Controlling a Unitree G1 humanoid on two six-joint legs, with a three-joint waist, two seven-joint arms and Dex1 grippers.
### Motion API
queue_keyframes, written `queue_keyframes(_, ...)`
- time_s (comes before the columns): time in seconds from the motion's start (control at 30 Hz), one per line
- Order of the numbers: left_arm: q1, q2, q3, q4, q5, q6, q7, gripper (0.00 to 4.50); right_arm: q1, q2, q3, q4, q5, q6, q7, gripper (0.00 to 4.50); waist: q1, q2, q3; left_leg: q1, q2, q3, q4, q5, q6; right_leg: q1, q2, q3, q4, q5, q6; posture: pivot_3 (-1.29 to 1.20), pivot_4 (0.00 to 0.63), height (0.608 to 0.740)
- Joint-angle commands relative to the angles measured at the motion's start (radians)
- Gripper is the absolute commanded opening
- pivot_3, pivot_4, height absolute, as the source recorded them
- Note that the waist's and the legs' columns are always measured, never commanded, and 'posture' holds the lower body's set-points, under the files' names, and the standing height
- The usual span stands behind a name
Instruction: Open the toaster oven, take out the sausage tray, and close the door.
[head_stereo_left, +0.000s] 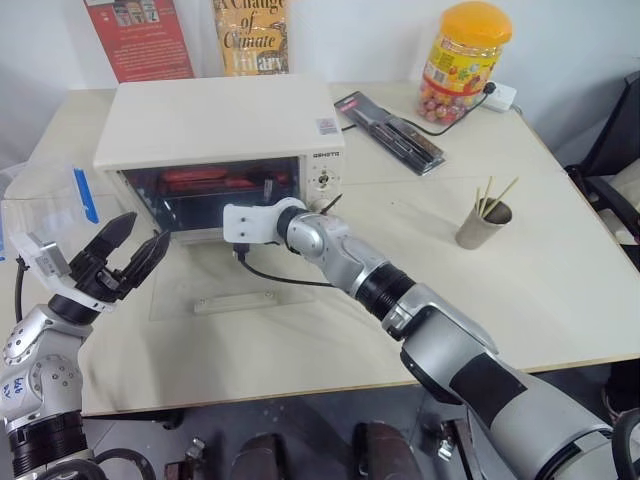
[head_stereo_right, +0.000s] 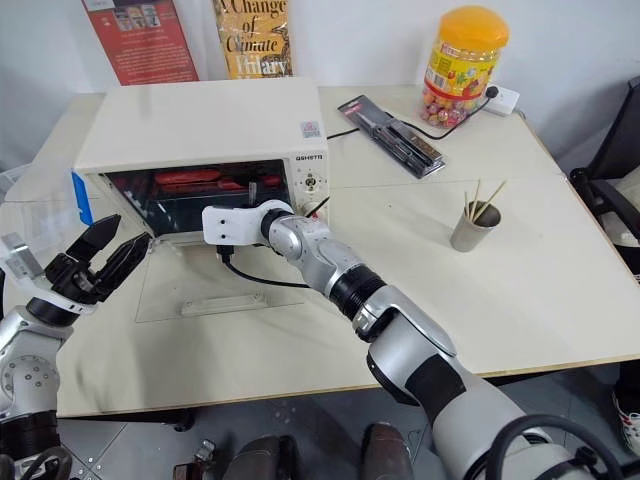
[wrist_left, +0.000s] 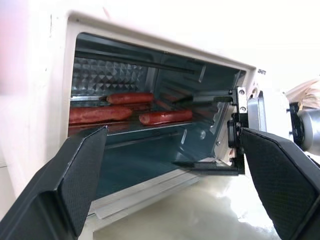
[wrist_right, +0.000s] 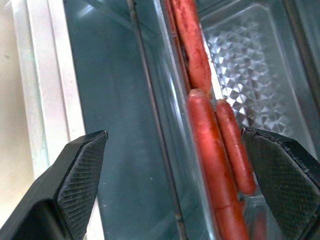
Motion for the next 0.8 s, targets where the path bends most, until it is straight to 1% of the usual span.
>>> queue_keyframes(0.03, -0.023, 0.002, 0.003, -0.009, -0.005, -0.024, 0.01, 4.5, -0.058, 0.025, -0.034, 0.049, -0.007, -0.014, -0.029, 3.64, 0.0, 0.0, 0.0, 0.0, 0.0, 0.0, 0.0, 0.0, 0.0, 0.0, 0.0, 0.0, 0.0, 0.0, 0.0, 0.0, 0.15, 0.74)
queue_keyframes(0.17, -0.037, 0.001, -0.004, 0.001, 0.002, -0.03, 0.014, 4.5, -0.081, 0.035, -0.044, 0.098, -0.014, -0.016, -0.045, 2.28, 0.0, 0.0, 0.0, 0.0, 0.0, 0.0, 0.0, 0.0, 0.0, 0.0, 0.0, 0.0, 0.0, 0.0, 0.0, 0.0, 0.15, 0.74)
queue_keyframes(0.2, -0.04, 0.0, -0.004, 0.004, 0.002, -0.031, 0.016, 4.5, -0.085, 0.037, -0.047, 0.105, -0.015, -0.014, -0.05, 2.03, 0.0, 0.0, 0.0, 0.0, 0.0, 0.0, 0.0, 0.0, 0.0, 0.0, 0.0, 0.0, 0.0, 0.0, 0.0, 0.0, 0.15, 0.74)
queue_keyframes(0.37, -0.051, 0.002, -0.013, 0.009, 0.004, -0.031, 0.019, 4.5, -0.092, 0.038, -0.048, 0.116, -0.029, -0.018, -0.06, 0.19, 0.001, 0.0, 0.0, 0.0, 0.0, 0.0, 0.0, 0.0, 0.0, 0.0, 0.0, 0.0, 0.0, 0.0, 0.0, 0.0, 0.15, 0.74)
queue_keyframes(0.4, -0.053, 0.002, -0.014, 0.01, 0.002, -0.03, 0.02, 4.5, -0.093, 0.038, -0.048, 0.115, -0.033, -0.019, -0.062, 0.04, 0.001, 0.0, 0.0, 0.0, 0.0, 0.0, 0.0, 0.0, 0.0, 0.0, 0.0, 0.0, 0.0, 0.0, 0.0, 0.0, 0.15, 0.74)
queue_keyframes(0.63, -0.082, 0.014, -0.023, 0.012, -0.019, 0.004, 0.022, 4.5, -0.09, 0.029, -0.049, 0.076, -0.06, -0.023, -0.067, 0.04, 0.0, 0.0, 0.0, 0.0, 0.0, 0.0, 0.0, 0.0, 0.0, 0.0, 0.0, 0.0, 0.0, 0.0, 0.0, 0.0, 0.15, 0.74)
queue_keyframes(0.8, -0.121, 0.034, -0.023, 0.045, -0.019, 0.024, 0.009, 4.5, -0.064, 0.011, -0.042, 0.004, -0.085, -0.02, -0.059, 0.04, 0.001, 0.0, 0.0, 0.0, 0.0, 0.0, -0.001, 0.0, 0.0, 0.0, 0.0, 0.0, 0.0, 0.0, 0.0, 0.0, 0.15, 0.74)
